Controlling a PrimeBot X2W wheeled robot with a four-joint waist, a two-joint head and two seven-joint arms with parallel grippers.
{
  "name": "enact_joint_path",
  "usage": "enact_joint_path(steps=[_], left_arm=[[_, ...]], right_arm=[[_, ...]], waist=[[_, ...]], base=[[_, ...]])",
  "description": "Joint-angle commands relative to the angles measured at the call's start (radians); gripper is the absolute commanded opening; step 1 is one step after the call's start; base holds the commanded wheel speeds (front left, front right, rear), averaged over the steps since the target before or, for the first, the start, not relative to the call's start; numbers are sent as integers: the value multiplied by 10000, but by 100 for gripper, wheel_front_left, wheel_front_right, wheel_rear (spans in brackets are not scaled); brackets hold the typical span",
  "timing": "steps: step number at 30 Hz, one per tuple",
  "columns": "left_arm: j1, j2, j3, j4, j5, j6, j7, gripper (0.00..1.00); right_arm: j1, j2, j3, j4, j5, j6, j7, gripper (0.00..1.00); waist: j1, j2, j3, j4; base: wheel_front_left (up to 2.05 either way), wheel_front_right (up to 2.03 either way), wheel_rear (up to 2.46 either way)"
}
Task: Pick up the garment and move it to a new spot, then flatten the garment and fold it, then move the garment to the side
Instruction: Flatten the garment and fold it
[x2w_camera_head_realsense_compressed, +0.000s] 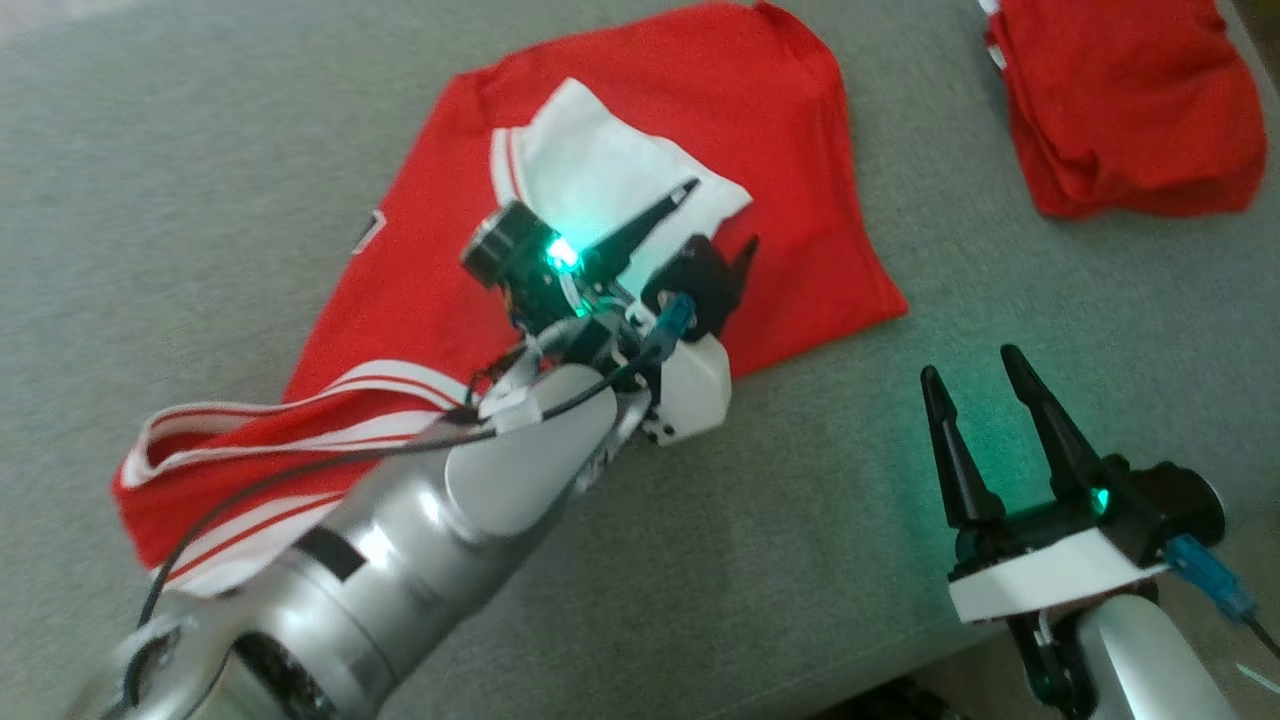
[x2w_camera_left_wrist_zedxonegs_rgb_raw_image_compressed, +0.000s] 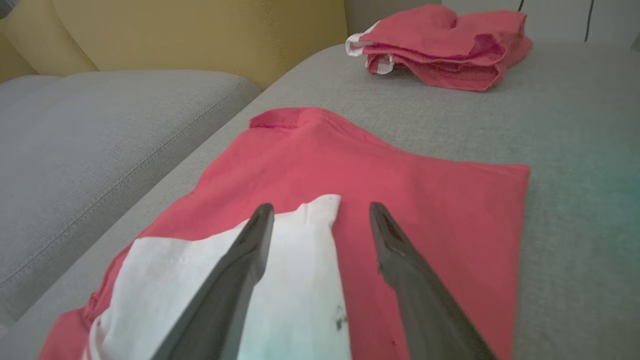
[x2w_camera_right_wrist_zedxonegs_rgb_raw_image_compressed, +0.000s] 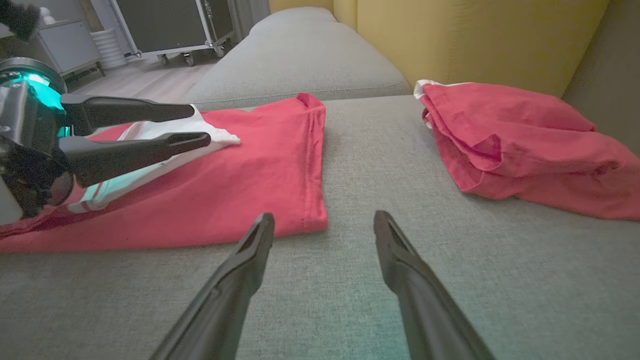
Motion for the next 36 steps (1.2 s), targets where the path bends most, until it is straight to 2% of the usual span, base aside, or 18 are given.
enact_joint_path(steps=[1, 11, 12, 14, 15, 16, 24, 31, 34, 36], left_arm=[[-514, 16, 112, -150, -22, 117, 69, 100], [-1510, 15, -774, 1197, -626, 484, 138, 100], [-1544, 15, -836, 1240, -705, 508, 97, 95], [-1594, 15, -964, 1265, -847, 586, -16, 35], [-1616, 15, -1046, 1259, -895, 639, -76, 13], [-1628, 15, -1120, 1237, -963, 680, -123, 0], [-1620, 15, -1520, 645, -1772, 720, -562, 0], [-1275, 48, -1118, -199, -2763, 634, -1498, 0], [-981, 506, -929, -660, -2878, 705, -1889, 0], [-781, 989, -772, -1172, -2883, 904, -2123, 0]], right_arm=[[-122, -48, 203, -291, 69, -7, -109, 100], [-283, 165, 152, -248, 103, -7, -109, 100], [-267, 174, 147, -243, 98, -7, -109, 100], [-236, 193, 134, -223, 85, -7, -109, 100], [-224, 203, 120, -209, 76, -7, -109, 100], [-219, 214, 104, -198, 66, -7, -109, 100], [-93, 110, 61, -160, -29, -7, -109, 100], [79, 60, 64, -128, -57, -7, -109, 100], [269, 8, -9, -135, -33, -7, -109, 100], [380, -57, -36, -157, -1, -7, -109, 100]], waist=[[-2, 0, 311, -308], [-2, 0, 623, -738], [-2, 0, 604, -748], [-2, 0, 540, -754], [-2, 0, 504, -746], [-2, 0, 472, -730], [-2, 0, 39, -354], [-2, 0, -691, 143], [-2, 0, -1047, 565], [-2, 0, -1253, 855]], base=[[0, 0, 0], [0, 0, 0], [0, 0, 0], [0, 0, 0], [0, 0, 0], [0, 0, 0], [0, 0, 0], [0, 0, 0], [0, 0, 0], [0, 0, 0]])
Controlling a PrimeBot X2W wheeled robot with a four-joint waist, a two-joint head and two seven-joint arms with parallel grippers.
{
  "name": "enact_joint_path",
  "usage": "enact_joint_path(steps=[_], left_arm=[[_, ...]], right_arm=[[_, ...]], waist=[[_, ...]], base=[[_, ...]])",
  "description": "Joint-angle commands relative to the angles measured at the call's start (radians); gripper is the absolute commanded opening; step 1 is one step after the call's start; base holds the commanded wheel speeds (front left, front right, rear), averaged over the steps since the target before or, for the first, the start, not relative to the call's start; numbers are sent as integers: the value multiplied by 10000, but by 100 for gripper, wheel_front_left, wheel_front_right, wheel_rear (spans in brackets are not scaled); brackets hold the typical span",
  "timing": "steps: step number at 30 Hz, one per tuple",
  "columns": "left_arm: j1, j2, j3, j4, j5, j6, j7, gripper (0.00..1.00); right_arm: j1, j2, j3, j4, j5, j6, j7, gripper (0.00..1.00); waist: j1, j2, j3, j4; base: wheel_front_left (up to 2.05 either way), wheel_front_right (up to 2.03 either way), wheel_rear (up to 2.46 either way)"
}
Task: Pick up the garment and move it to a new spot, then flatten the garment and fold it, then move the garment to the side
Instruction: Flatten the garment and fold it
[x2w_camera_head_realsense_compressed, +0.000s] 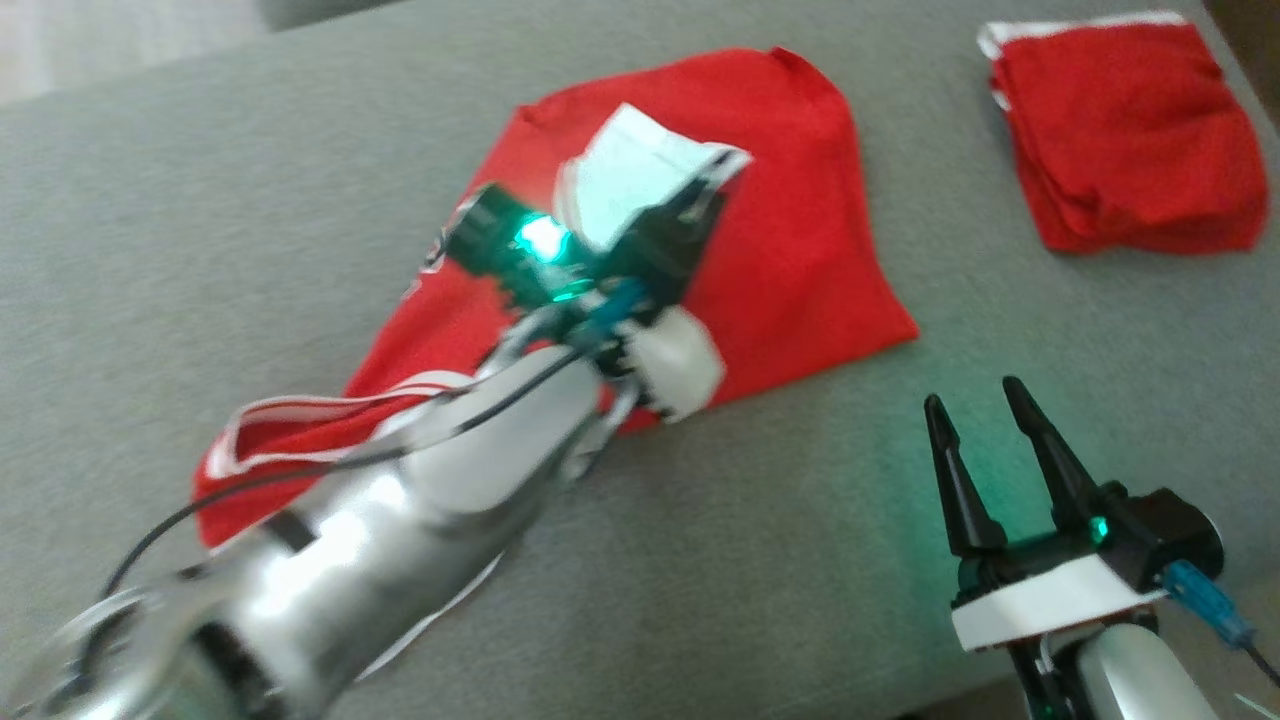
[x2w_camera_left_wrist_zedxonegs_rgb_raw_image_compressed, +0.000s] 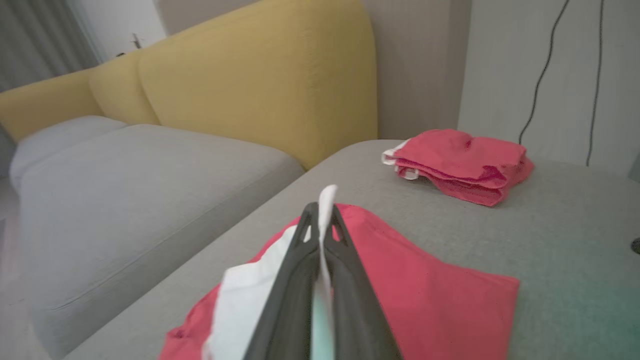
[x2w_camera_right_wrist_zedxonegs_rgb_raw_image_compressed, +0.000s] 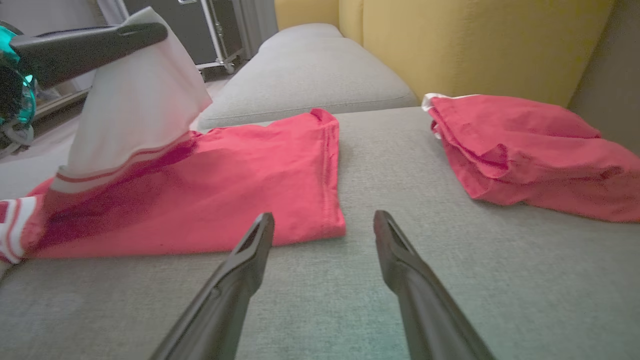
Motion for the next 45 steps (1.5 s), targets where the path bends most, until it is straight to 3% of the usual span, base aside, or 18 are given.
enact_joint_path(steps=[1, 2, 8, 16, 23, 32, 45], left_arm=[[-61, 690, 455, -700, 4, 251, -200, 0], [-61, 690, 455, -700, 4, 251, -200, 0], [688, 2446, 737, -3232, -43, 914, 56, 0], [1679, 4284, 1025, -6468, -194, 1809, 662, 0], [1965, 5303, 1067, -7940, 5, 2293, 1100, 0], [1765, 5682, 1079, -8636, 217, 2367, 1331, 0], [1596, 5273, 803, -8880, 390, 2284, 1354, 0]], right_arm=[[53, -247, 111, -302, 31, -7, -109, 100], [53, -247, 111, -302, 31, -7, -109, 100], [145, -727, -35, -395, 394, -7, -109, 100], [-553, -2000, 76, 291, 1615, -7, -64, 100], [-2118, -3342, 23, 1396, 2742, -7, 1719, 100], [-4784, -4845, 1378, 3059, 3231, -7, 3127, 100], [-7402, -5563, 4060, 5895, 3555, -7, 3740, 100]], waist=[[1, 0, -485, 599], [1, 0, -485, 599], [1, 0, -769, 1697], [1, 0, -911, 2840], [1, 0, -788, 3571], [1, 0, -217, 4326], [1, 0, 527, 5410]], base=[[0, 0, 0], [0, 0, 0], [0, 0, 0], [0, 0, 0], [0, 0, 0], [0, 0, 0], [0, 0, 0]])
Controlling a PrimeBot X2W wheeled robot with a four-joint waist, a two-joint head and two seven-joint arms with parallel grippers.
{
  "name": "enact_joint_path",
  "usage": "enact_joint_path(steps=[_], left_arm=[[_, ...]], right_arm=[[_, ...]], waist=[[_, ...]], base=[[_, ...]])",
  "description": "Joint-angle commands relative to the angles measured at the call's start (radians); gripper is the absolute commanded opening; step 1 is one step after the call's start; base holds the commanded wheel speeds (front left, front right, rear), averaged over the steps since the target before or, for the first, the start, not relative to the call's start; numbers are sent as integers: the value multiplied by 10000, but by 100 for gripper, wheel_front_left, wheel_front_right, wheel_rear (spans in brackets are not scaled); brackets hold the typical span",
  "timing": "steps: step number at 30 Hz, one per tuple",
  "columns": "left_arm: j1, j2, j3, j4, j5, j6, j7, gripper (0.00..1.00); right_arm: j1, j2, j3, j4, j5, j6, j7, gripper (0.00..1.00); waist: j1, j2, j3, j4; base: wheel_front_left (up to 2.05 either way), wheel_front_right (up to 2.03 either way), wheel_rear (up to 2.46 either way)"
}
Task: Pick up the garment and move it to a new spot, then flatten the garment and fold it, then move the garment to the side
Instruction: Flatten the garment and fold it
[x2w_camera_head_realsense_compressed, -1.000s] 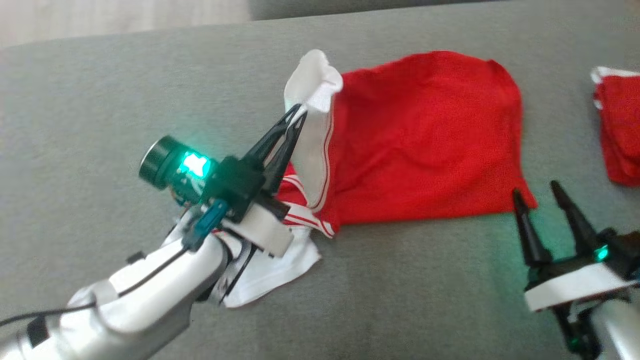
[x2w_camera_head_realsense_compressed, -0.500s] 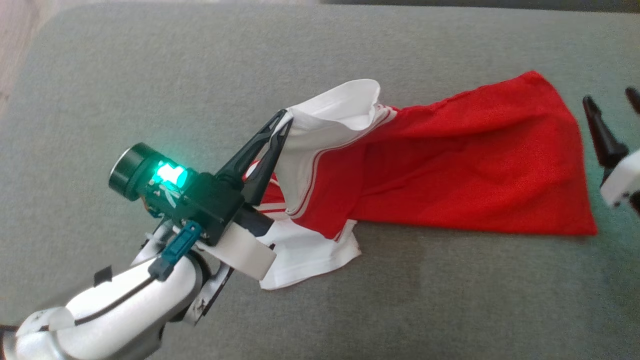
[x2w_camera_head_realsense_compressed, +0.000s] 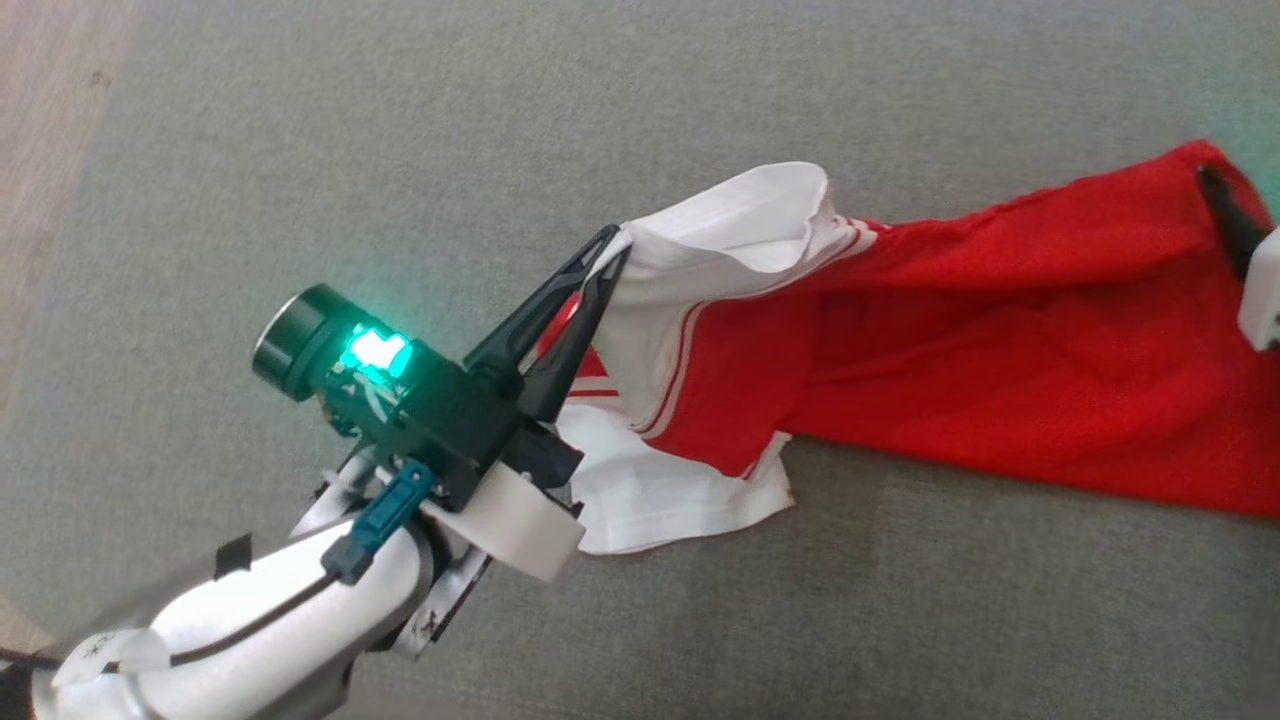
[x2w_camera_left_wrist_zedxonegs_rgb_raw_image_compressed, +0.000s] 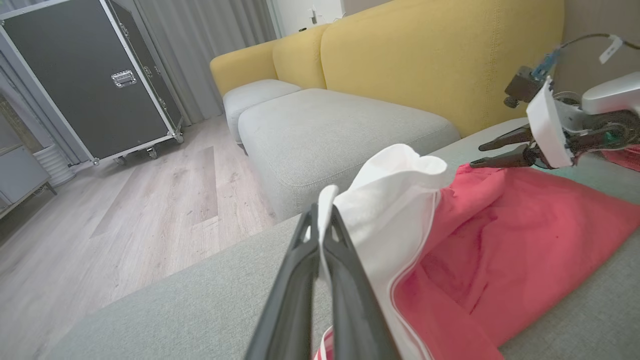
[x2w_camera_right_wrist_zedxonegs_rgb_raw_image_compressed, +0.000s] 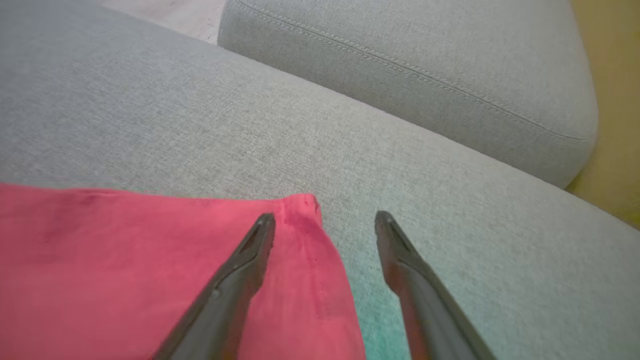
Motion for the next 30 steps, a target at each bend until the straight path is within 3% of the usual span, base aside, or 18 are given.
enact_joint_path(steps=[1, 9, 10, 11, 12, 13, 18, 27, 30], left_arm=[[-520, 201, 431, -279, 110, -2, 41, 0], [-497, -30, 296, -168, 133, -24, -56, 0], [-485, -43, 284, -144, 124, -30, -69, 0], [-475, -54, 279, -121, 114, -35, -84, 0], [-463, -57, 283, -98, 99, -35, -103, 0], [-449, -48, 296, -70, 84, -24, -119, 0], [-386, 60, 495, 135, -102, -10, -302, 0], [-1080, 555, 1430, 1347, -368, -524, -1226, 0], [-1328, 794, 1852, 1805, -444, -655, -1693, 0]], right_arm=[[-139, -345, 156, -66, 1, -7, 35, 100], [-1197, -502, 1920, 1086, -135, -7, 411, 100], [-1249, -499, 2105, 1145, -64, -7, 480, 85], [-1294, -495, 2264, 1187, 50, -7, 544, 56], [-1343, -500, 2410, 1223, 163, -7, 589, 18], [-1389, -507, 2544, 1257, 294, -7, 641, 0], [-1730, -614, 2981, 1205, 863, -7, 213, 0], [-2769, -26, 2649, 1783, 1070, -7, -2942, 0], [-2806, 267, 2508, 1803, 1226, -7, -3488, 0]], waist=[[-1, 0, 172, 173], [-1, 0, 458, 511], [-1, 0, 459, 525], [-1, 0, 455, 533], [-1, 0, 447, 537], [-1, 0, 440, 535], [-1, 0, 301, 443], [-1, 0, -863, -366], [-1, 0, -1517, -790]], base=[[0, 0, 0], [0, 0, 0], [0, 0, 0], [0, 0, 0], [0, 0, 0], [0, 0, 0], [0, 0, 0], [0, 0, 0], [0, 0, 0]])
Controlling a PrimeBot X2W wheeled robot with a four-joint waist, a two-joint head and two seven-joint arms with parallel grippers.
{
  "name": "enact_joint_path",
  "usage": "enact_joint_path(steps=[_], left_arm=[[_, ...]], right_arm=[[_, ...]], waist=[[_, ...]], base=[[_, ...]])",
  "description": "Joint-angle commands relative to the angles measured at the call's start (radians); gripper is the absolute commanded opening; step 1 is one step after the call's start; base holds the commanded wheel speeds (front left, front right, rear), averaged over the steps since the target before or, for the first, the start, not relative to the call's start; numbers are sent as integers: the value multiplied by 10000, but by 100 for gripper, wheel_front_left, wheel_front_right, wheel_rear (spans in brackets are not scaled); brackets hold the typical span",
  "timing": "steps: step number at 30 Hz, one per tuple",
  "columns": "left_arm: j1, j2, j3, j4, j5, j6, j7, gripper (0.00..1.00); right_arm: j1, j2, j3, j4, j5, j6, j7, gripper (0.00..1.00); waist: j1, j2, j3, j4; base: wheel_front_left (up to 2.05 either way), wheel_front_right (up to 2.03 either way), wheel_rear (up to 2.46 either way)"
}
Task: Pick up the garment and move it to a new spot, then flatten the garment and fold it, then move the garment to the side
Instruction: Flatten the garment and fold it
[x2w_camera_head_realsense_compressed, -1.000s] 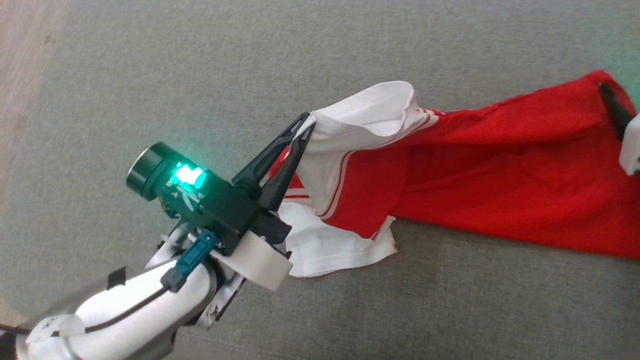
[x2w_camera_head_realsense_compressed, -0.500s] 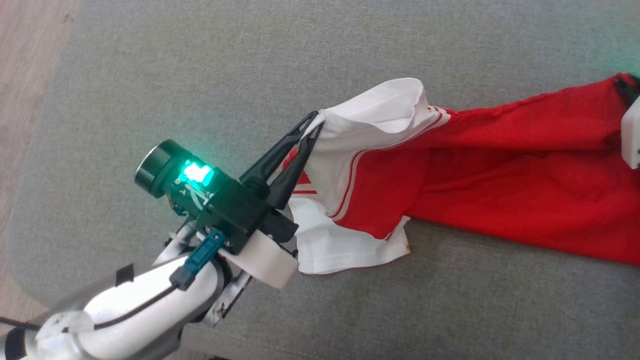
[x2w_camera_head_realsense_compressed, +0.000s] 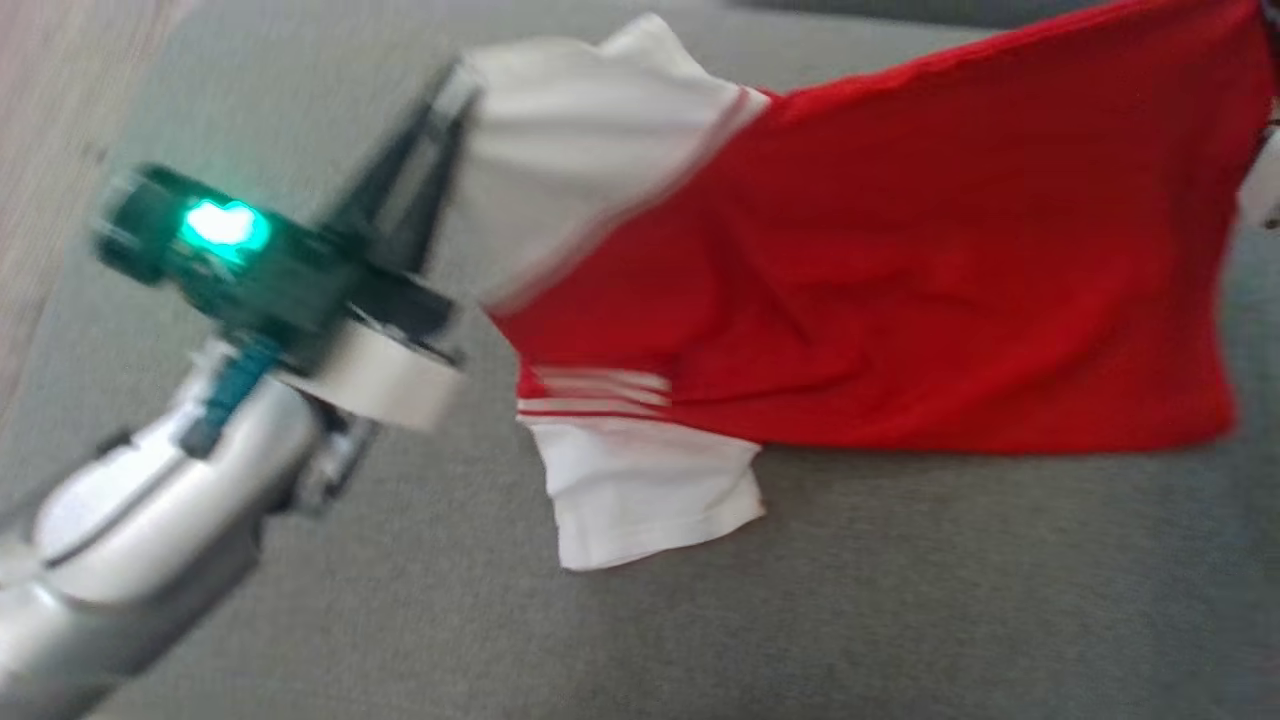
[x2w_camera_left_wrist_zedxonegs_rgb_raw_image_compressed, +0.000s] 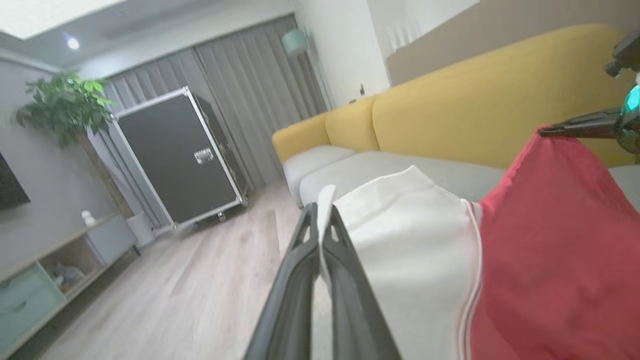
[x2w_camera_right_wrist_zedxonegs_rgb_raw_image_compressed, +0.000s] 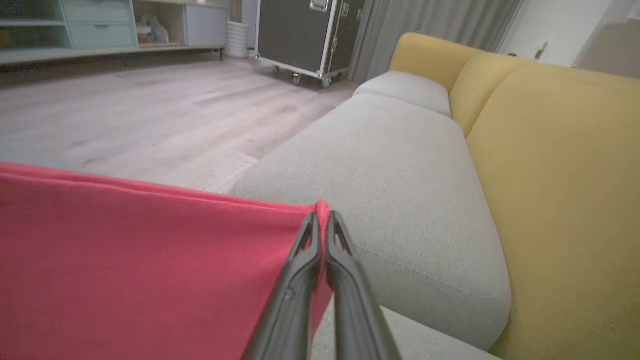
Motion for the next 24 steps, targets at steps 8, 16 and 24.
enact_joint_path(steps=[8, 16, 24], left_arm=[[-728, 1697, 1497, 322, -206, -235, -833, 0], [-911, 2765, 2099, -479, -170, -87, -896, 0], [-1772, 3430, 2799, -1046, -507, -325, -483, 0]], right_arm=[[754, -313, -942, -1838, 516, -7, -497, 0], [1579, -1152, -2181, -3974, 415, -7, -501, 0], [1746, -1427, -3636, -5930, -134, -7, 244, 0]], waist=[[0, 0, -2388, -1716], [0, 0, -2936, -2356], [0, 0, -2993, -2898]], base=[[0, 0, 0], [0, 0, 0], [0, 0, 0]])
